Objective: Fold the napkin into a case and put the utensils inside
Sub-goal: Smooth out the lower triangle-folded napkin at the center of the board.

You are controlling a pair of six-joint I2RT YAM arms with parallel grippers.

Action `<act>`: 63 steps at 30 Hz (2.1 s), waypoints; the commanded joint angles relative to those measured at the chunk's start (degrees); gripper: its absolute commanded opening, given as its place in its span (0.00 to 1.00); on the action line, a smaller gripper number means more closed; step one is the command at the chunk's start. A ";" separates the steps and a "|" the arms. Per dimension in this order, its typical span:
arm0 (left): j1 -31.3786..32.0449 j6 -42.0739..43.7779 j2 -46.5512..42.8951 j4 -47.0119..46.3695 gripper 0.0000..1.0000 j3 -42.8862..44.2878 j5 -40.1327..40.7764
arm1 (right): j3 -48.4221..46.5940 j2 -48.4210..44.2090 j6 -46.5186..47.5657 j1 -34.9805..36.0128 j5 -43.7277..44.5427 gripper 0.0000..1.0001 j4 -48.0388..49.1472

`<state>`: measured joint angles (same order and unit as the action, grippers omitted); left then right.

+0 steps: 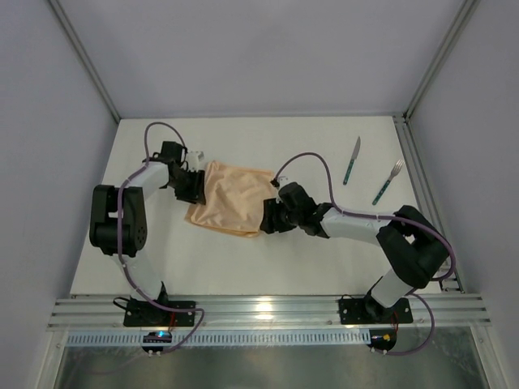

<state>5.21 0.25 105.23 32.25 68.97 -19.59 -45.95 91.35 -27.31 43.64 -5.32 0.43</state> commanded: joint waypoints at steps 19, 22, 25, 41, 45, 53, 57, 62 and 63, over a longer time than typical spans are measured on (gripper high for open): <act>-1.26 8.01 -2.66 13.98 0.43 -2.61 -5.89 | 3.33 0.23 -10.48 6.02 3.56 0.48 11.26; -1.26 7.75 -2.49 14.07 0.42 -2.87 -6.77 | 3.68 1.20 -11.71 6.28 3.92 0.48 12.40; -1.26 7.66 -2.14 13.72 0.38 -3.14 -7.04 | 3.77 2.25 -12.06 6.28 4.53 0.47 13.54; -1.61 7.92 -2.57 13.72 0.00 -3.58 -8.35 | 4.03 4.63 -12.42 6.20 7.34 0.12 13.73; -2.48 9.41 -2.31 14.94 0.00 -2.35 -9.32 | 4.38 3.05 -10.66 6.02 7.96 0.04 12.32; -4.95 14.16 -3.28 20.39 0.00 1.34 -8.53 | 2.80 2.08 -3.72 5.23 3.83 0.04 6.88; -4.95 16.53 -3.28 22.85 0.00 1.61 -7.65 | 1.48 2.34 -0.12 5.23 4.18 0.04 2.49; -4.95 20.04 -2.66 24.53 0.00 1.08 -4.32 | 0.17 2.08 3.48 5.23 5.06 0.04 -1.99; -5.04 20.40 -2.66 24.88 0.00 1.08 -4.14 | 0.08 1.82 5.06 5.32 5.06 0.04 -2.88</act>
<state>1.34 16.12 103.26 54.92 68.55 -28.86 -44.84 95.24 -27.92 49.39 -2.37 5.30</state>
